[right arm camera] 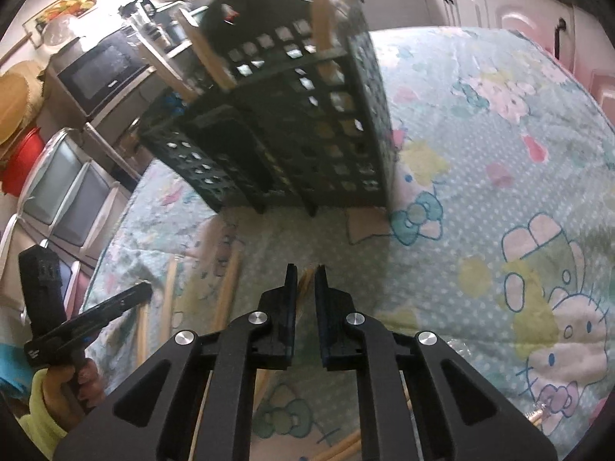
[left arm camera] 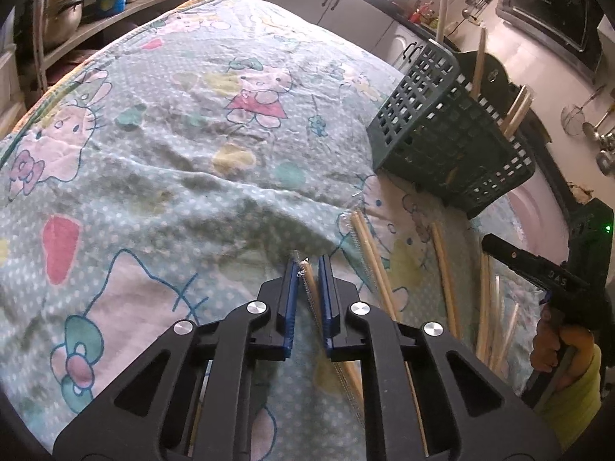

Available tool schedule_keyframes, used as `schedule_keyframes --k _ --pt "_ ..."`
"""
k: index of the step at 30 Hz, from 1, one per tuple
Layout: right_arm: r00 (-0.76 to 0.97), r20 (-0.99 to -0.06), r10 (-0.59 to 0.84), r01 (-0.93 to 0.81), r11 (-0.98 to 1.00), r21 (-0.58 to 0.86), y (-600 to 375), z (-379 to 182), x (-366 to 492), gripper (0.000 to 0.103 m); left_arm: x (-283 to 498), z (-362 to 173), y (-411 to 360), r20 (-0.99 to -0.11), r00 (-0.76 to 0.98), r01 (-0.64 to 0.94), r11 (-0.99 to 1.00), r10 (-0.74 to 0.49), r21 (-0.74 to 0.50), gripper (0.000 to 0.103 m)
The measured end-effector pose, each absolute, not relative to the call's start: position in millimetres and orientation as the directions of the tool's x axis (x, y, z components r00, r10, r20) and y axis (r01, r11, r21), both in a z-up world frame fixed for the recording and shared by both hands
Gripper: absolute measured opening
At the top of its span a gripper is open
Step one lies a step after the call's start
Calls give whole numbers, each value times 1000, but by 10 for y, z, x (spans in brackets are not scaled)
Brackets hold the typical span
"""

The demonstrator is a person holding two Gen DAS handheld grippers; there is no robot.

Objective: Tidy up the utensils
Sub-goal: 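Lift the held chopsticks with both tools and carry them above the caddy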

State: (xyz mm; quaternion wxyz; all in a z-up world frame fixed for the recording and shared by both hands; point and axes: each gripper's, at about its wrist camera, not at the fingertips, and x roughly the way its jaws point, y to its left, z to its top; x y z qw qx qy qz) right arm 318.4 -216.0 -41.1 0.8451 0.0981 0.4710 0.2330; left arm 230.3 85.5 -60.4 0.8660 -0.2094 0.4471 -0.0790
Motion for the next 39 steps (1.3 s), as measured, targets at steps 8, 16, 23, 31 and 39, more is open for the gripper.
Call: schedule_keyframes --k 8,16,23,31,39 --pt "493 -691 529 -380 845 376 -2150 -12 2999 7 2208 -265 792 -682 639 20 894 -356 -448 3" --pt "553 -622 555 -427 829 360 -2207 393 2779 6 2146 252 683 -612 711 93 909 -347 -407 2" --pt "610 -572 549 -451 834 319 -2256 645 2569 5 2108 491 574 -576 747 130 922 -333 -364 1" --pt "671 -528 520 -464 850 247 -2309 872 2414 4 2121 734 454 -532 771 170 918 -350 -358 1" --pt "707 -494 506 -452 860 236 -2425 988 2391 4 2223 941 267 -502 783 214 917 -367 -336 1"
